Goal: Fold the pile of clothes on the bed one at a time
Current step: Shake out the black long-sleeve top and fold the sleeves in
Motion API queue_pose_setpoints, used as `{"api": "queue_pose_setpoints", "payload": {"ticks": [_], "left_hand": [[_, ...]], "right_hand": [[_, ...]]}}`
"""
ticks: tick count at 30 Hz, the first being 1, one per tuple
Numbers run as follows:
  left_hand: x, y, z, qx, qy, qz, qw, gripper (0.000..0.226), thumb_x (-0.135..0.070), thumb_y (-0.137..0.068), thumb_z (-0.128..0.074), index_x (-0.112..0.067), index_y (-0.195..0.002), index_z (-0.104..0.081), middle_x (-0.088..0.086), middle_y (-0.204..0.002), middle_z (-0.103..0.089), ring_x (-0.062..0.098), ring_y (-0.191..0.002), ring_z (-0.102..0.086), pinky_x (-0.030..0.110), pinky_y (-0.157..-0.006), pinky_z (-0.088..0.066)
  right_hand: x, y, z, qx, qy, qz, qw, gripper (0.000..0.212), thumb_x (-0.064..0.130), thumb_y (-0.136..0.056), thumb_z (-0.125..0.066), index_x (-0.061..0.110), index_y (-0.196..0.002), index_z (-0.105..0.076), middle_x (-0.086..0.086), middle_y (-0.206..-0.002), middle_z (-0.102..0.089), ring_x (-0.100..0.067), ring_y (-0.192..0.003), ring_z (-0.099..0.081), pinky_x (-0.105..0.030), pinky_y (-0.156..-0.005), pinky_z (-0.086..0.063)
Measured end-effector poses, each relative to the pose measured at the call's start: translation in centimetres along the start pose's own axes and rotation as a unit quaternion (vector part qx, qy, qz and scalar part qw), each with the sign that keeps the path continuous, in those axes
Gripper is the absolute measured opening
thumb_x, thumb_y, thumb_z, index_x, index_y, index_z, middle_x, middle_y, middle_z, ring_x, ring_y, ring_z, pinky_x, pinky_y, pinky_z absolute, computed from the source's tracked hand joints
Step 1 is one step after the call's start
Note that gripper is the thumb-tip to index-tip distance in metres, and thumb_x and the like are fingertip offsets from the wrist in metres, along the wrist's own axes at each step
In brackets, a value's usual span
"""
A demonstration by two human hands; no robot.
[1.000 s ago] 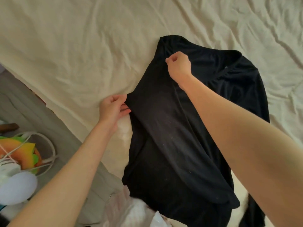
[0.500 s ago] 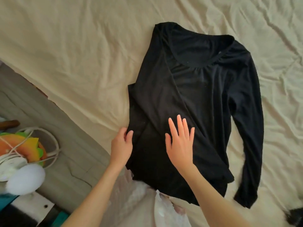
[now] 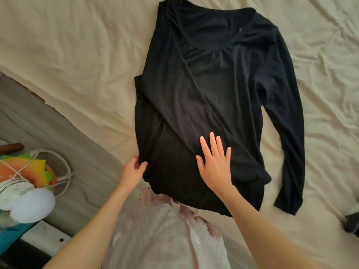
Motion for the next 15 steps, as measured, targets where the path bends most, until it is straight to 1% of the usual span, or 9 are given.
{"api": "queue_pose_setpoints", "payload": {"ticks": [1,3,5,6,8,10,12,14,15], "left_hand": [[0.7,0.1,0.7,-0.031,-0.005,0.019,0.999,0.027,-0.018,-0.093,-0.056,-0.002,-0.116,-0.055,0.014,-0.108,-0.062,0.029,-0.103,-0.058,0.037,-0.085,-0.047],[1.2,0.6,2.2,-0.082,-0.033,0.037,0.995,0.027,-0.014,-0.094,-0.054,0.001,-0.116,-0.053,0.016,-0.106,-0.06,0.034,-0.103,-0.057,0.038,-0.083,-0.044],[0.4,1.5,2.8,-0.116,-0.048,0.027,0.992,0.023,-0.007,-0.093,-0.052,0.001,-0.114,-0.052,0.017,-0.105,-0.059,0.036,-0.101,-0.056,0.041,-0.084,-0.044],[-0.4,2.2,2.7,-0.128,-0.049,0.013,0.99,0.023,-0.005,-0.092,-0.051,-0.001,-0.115,-0.05,0.018,-0.108,-0.057,0.036,-0.102,-0.055,0.043,-0.086,-0.044],[-3.1,4.4,1.6,-0.157,-0.083,-0.051,0.983,0.03,-0.005,-0.092,-0.051,-0.003,-0.122,-0.047,0.018,-0.12,-0.051,0.034,-0.108,-0.053,0.044,-0.091,-0.044],[-6.8,7.1,-1.0,-0.184,-0.162,-0.153,0.957,0.039,-0.005,-0.092,-0.051,-0.005,-0.13,-0.045,0.016,-0.135,-0.043,0.03,-0.123,-0.045,0.041,-0.099,-0.04],[-9.9,9.4,-5.8,-0.154,-0.255,-0.233,0.926,0.048,-0.008,-0.093,-0.05,-0.01,-0.14,-0.038,0.01,-0.15,-0.029,0.025,-0.139,-0.027,0.038,-0.108,-0.032],[-11.8,10.8,-11.3,-0.089,-0.358,-0.282,0.885,0.057,-0.016,-0.096,-0.046,-0.018,-0.148,-0.022,0.004,-0.158,-0.01,0.021,-0.146,-0.007,0.036,-0.114,-0.022],[-12.4,11.3,-14.0,-0.058,-0.405,-0.307,0.859,0.06,-0.019,-0.097,-0.043,-0.02,-0.15,-0.014,0.003,-0.159,-0.002,0.02,-0.146,0.0,0.036,-0.117,-0.016]], "right_hand": [[-0.7,0.7,-0.2,0.006,-0.003,-0.002,1.0,0.058,0.039,-0.099,-0.038,0.028,-0.151,-0.014,-0.002,-0.16,-0.006,-0.022,-0.147,0.0,-0.049,-0.115,0.0],[-2.9,2.5,-0.5,0.019,-0.014,-0.018,1.0,0.057,0.038,-0.099,-0.039,0.029,-0.15,-0.017,-0.001,-0.16,-0.008,-0.02,-0.147,-0.001,-0.047,-0.116,-0.001],[-5.7,4.4,-0.4,0.015,-0.027,-0.047,0.998,0.053,0.037,-0.099,-0.04,0.027,-0.149,-0.024,0.0,-0.159,-0.013,-0.019,-0.147,-0.005,-0.045,-0.116,-0.002],[-7.3,5.5,0.1,-0.001,-0.043,-0.068,0.997,0.051,0.035,-0.099,-0.042,0.025,-0.147,-0.029,-0.001,-0.158,-0.019,-0.019,-0.147,-0.01,-0.044,-0.116,-0.004],[-11.1,7.7,1.6,-0.06,-0.085,-0.122,0.987,0.045,0.028,-0.097,-0.047,0.017,-0.141,-0.043,-0.005,-0.151,-0.034,-0.022,-0.143,-0.024,-0.046,-0.117,-0.015],[-15.5,9.8,3.0,-0.128,-0.116,-0.182,0.968,0.04,0.021,-0.096,-0.051,0.011,-0.134,-0.049,-0.008,-0.143,-0.045,-0.025,-0.136,-0.036,-0.048,-0.114,-0.025],[-20.2,11.5,3.4,-0.159,-0.157,-0.253,0.941,0.041,0.019,-0.095,-0.051,0.007,-0.134,-0.048,-0.012,-0.141,-0.046,-0.028,-0.133,-0.038,-0.047,-0.111,-0.029],[-24.7,12.7,3.0,-0.156,-0.202,-0.326,0.91,0.046,0.023,-0.095,-0.049,0.007,-0.138,-0.043,-0.013,-0.142,-0.044,-0.03,-0.132,-0.038,-0.049,-0.108,-0.031],[-26.6,13.1,2.3,-0.142,-0.223,-0.364,0.893,0.05,0.026,-0.095,-0.05,0.007,-0.14,-0.039,-0.014,-0.142,-0.042,-0.032,-0.132,-0.038,-0.051,-0.107,-0.033]]}}
Point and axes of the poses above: each hand's wrist, its own y-axis away from the middle knuckle, its own z-axis out of the back of the hand, x = y × z, the point moved 9 cm from there along -y, towards the middle knuckle
